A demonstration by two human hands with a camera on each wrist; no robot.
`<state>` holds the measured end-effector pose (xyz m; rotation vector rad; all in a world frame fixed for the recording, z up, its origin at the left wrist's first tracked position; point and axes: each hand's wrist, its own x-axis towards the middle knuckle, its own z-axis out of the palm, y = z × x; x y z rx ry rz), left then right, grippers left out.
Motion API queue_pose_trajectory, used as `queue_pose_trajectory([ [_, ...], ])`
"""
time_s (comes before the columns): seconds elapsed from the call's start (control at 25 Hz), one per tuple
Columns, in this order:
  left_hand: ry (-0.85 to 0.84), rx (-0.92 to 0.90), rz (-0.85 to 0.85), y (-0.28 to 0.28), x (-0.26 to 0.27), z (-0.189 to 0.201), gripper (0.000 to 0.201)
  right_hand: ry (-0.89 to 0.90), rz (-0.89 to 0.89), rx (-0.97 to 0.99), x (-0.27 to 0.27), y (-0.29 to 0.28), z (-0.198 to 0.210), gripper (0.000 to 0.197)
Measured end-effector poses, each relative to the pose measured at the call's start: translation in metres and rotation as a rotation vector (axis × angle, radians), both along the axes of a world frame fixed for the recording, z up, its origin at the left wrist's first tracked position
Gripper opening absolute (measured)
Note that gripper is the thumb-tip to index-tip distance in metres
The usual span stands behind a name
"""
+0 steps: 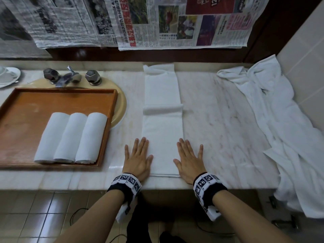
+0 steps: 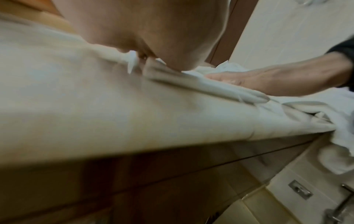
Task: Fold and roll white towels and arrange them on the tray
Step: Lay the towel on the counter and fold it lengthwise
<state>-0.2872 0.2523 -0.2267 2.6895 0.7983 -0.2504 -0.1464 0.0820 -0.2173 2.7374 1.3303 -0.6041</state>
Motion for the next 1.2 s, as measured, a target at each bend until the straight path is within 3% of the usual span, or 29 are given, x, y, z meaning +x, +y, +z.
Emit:
queue_pose_trajectory([
  [0.16,-0.03,0.124,0.146,0.001,0.027,0.031,0.048,-0.045,0.001,0.184,0.018,0.022,0.029,0.036],
  [0.24,-0.065,-0.017,0.115,-0.004,0.046,0.029,0.049,0.046,0.004,0.107,0.028,0.034,0.028,0.048],
  [0.36,0.032,-0.209,-0.116,-0.011,0.057,0.014,0.06,0.126,0.033,-0.088,0.032,0.041,0.016,0.062],
  [0.4,0.055,-0.208,-0.076,-0.009,0.055,0.006,0.06,0.13,0.031,-0.092,0.032,0.039,0.012,0.063],
  [0.52,0.106,-0.232,0.423,0.011,0.058,0.008,0.065,0.144,0.004,-0.087,0.036,0.037,0.011,0.069],
  [0.56,0.094,-0.238,0.447,0.013,0.064,0.013,0.065,0.149,-0.003,-0.092,0.038,0.039,0.012,0.071],
  [0.6,0.028,-0.243,0.358,0.012,0.071,0.016,0.064,0.147,-0.004,-0.09,0.04,0.041,0.014,0.074],
  [0.68,-0.066,-0.283,0.005,0.007,0.087,0.018,0.06,0.123,0.0,-0.074,0.046,0.049,0.017,0.081],
  [0.72,-0.055,-0.33,-0.09,0.009,0.091,0.017,0.059,0.107,0.003,-0.067,0.048,0.052,0.019,0.083],
  [0.76,-0.018,-0.342,-0.074,0.015,0.094,0.013,0.058,0.092,0.004,-0.062,0.05,0.055,0.021,0.086],
  [0.88,0.058,-0.316,0.496,0.042,0.096,0.017,0.061,0.077,-0.017,-0.053,0.055,0.062,0.022,0.095],
  [0.92,0.038,-0.302,0.466,0.043,0.096,0.021,0.061,0.072,-0.022,-0.061,0.055,0.064,0.023,0.097],
  [1.04,-0.046,-0.293,-0.081,0.034,0.098,0.02,0.058,0.05,-0.02,-0.108,0.053,0.072,0.021,0.1],
  [1.08,-0.009,-0.301,-0.13,0.036,0.097,0.016,0.058,0.041,-0.024,-0.113,0.052,0.074,0.021,0.1],
  [1.2,0.125,-0.209,0.09,0.053,0.087,0.008,0.06,0.049,-0.016,-0.075,0.049,0.076,0.017,0.093],
])
